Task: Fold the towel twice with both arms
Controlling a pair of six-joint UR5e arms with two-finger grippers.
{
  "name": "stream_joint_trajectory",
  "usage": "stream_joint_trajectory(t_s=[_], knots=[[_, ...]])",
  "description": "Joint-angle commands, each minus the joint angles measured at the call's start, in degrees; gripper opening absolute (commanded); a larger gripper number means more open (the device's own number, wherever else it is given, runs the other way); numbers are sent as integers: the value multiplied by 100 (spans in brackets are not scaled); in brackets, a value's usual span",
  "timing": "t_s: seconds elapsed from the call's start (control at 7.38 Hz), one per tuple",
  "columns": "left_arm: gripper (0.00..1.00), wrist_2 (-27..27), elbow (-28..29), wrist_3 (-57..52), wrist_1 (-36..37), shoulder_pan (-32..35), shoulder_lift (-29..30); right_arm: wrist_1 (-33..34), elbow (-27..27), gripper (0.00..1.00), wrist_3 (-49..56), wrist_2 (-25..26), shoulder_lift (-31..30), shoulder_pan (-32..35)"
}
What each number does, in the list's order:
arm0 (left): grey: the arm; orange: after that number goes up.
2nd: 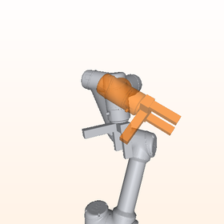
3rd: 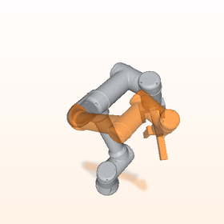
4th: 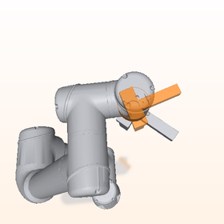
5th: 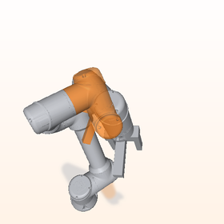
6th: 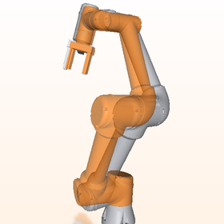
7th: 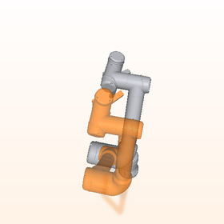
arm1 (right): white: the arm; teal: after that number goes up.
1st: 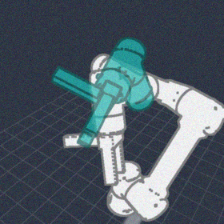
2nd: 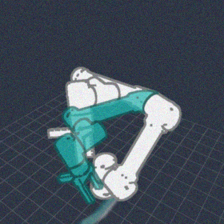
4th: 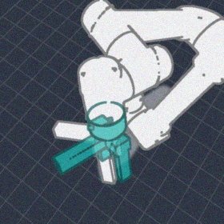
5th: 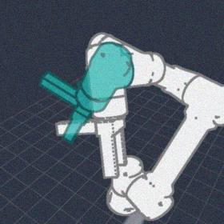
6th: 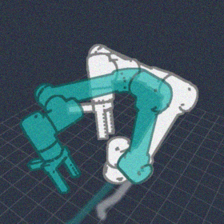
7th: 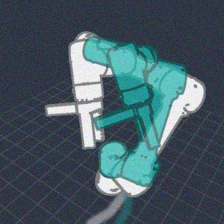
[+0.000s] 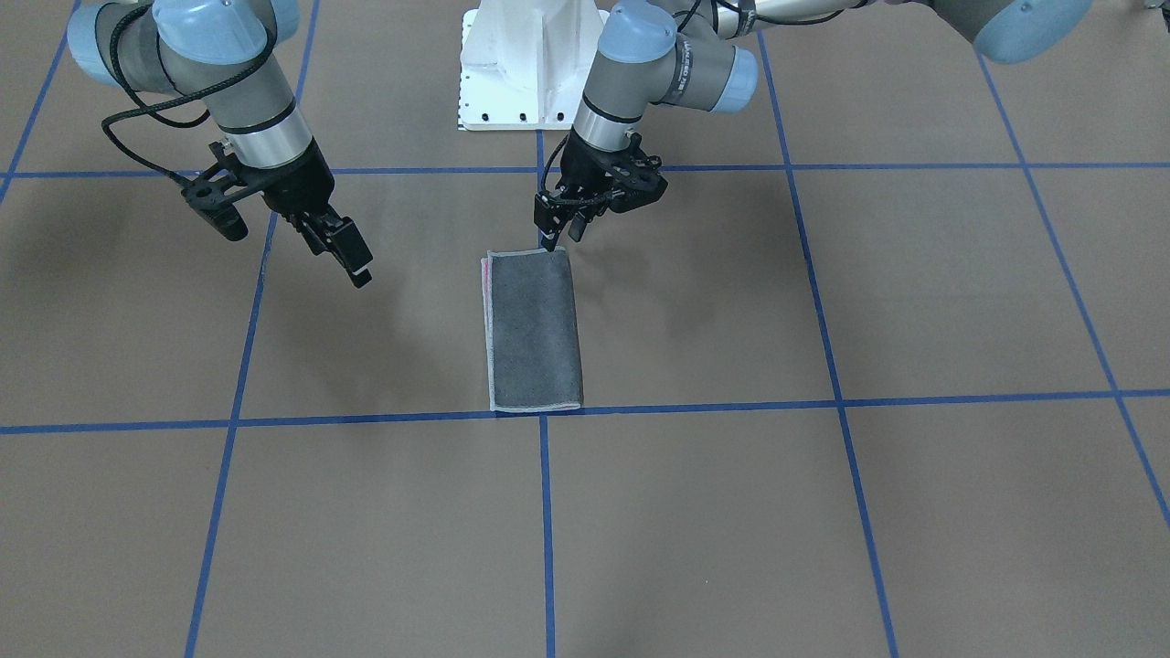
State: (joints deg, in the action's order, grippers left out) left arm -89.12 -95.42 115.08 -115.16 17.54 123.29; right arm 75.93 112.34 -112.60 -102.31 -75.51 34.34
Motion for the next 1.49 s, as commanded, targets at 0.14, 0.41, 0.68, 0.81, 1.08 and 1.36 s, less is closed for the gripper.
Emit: stream_joint_trajectory(t_s=[0.14, 0.41, 0.68, 0.81, 1.08, 1.36], knots=[[55, 0, 356, -12, -452, 74, 37, 19, -55, 100, -8, 1, 18, 3], [54, -9, 402, 5, -517, 74, 124, 19, -46, 100, -8, 1, 27, 3], [54, -18, 428, -12, -517, 74, 125, 19, -46, 100, -8, 1, 36, 3], [54, -52, 402, -12, -491, 83, 125, 19, -46, 100, -17, 1, 45, -6], [54, -62, 376, -12, -464, 74, 81, 19, -55, 100, -17, 1, 54, -6], [54, -62, 367, -12, -446, 39, 89, 19, -55, 100, -17, 9, 62, -23]])
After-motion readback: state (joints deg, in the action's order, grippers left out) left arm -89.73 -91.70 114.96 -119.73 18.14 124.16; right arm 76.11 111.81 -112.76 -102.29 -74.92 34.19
